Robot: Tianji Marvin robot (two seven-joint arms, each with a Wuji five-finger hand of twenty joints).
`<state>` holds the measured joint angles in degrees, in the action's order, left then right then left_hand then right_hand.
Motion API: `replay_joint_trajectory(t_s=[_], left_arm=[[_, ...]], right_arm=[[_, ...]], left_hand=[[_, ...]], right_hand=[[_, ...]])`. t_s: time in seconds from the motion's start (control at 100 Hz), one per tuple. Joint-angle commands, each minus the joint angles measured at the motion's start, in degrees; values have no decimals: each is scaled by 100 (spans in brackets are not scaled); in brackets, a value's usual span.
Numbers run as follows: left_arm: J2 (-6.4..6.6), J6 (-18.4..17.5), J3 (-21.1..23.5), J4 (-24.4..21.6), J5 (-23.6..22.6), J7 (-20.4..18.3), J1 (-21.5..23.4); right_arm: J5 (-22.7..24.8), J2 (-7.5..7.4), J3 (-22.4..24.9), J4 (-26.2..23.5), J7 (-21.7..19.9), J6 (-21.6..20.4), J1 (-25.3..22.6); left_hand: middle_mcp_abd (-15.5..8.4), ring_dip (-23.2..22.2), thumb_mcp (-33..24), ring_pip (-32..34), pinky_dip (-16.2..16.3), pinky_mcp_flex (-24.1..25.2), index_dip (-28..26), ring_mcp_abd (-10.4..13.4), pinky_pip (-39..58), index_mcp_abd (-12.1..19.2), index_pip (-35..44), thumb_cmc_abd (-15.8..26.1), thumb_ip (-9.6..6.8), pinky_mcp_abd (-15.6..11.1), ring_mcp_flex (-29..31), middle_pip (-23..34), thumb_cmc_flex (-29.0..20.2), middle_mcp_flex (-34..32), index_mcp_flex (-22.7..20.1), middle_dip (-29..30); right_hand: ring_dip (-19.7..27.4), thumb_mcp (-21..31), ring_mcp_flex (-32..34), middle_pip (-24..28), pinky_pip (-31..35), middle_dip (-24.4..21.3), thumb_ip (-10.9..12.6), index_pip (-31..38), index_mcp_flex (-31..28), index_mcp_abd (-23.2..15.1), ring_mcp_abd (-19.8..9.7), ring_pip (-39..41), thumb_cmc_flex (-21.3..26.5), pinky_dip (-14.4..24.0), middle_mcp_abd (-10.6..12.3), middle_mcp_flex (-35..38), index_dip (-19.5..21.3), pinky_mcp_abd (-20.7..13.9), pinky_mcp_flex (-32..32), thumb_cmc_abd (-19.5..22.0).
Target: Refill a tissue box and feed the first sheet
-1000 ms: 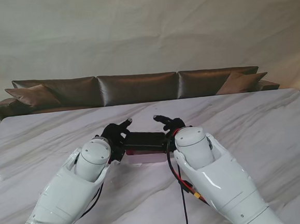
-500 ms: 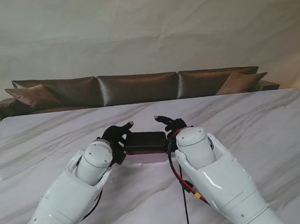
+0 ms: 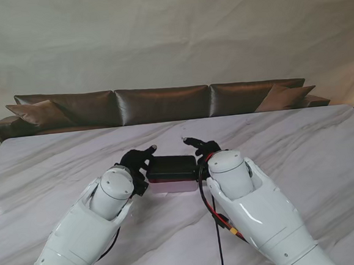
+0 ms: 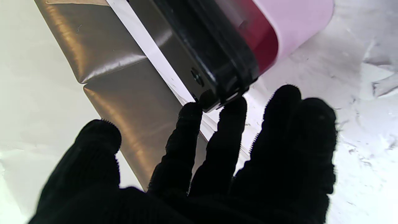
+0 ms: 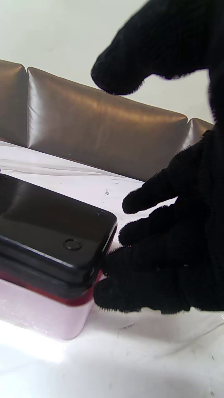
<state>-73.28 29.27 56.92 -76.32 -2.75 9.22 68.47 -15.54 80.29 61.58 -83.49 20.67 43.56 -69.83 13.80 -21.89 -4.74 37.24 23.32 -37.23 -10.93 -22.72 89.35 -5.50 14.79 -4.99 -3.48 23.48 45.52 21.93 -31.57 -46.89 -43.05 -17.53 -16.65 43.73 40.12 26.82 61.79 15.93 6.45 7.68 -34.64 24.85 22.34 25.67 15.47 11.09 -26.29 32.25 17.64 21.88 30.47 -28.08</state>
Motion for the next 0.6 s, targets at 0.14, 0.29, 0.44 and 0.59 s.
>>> replay_joint_trajectory(t_s=[0.14,0.29,0.44,0.59], left_arm=[[-43,27,-16,-43,-18,-22,51],[-39,95,-18,-37,-95,-9,52],[-26,160,-26,20,-210,-20,25],[-16,192,-28,34,-257,-40,18]], right_arm=[[46,31,22,32,-89,51,-4],[53,28,27,58,-105,62,5],[74,28,50,77,-111,91,11],[99,28,66,105,-116,118,19]], left_hand=[[-383,-67,175,-25,136,28,-92,-328,-1777,197,118,181,-123,59,-182,-88,17,171,24,68],[-406,-77,177,-19,159,5,-95,-352,-1790,213,115,183,-121,80,-185,-115,25,185,26,84],[-412,-78,179,-24,172,5,-97,-346,-1804,242,112,182,-120,92,-183,-133,30,201,30,93],[-413,-79,174,-30,186,4,-98,-352,-1811,270,105,182,-122,92,-190,-147,33,225,36,100]], right_hand=[[44,-107,77,48,-18,-42,112,48,-10,-191,-306,-57,-52,117,242,28,64,-292,-39,105],[47,-103,74,43,15,-44,115,49,-4,-195,-318,-66,-66,142,250,28,70,-287,-49,117],[48,-102,74,42,24,-44,115,49,3,-201,-329,-69,-67,157,258,28,75,-291,-64,111],[51,-99,67,35,27,-46,117,53,10,-215,-340,-77,-67,170,268,26,82,-293,-72,111]])
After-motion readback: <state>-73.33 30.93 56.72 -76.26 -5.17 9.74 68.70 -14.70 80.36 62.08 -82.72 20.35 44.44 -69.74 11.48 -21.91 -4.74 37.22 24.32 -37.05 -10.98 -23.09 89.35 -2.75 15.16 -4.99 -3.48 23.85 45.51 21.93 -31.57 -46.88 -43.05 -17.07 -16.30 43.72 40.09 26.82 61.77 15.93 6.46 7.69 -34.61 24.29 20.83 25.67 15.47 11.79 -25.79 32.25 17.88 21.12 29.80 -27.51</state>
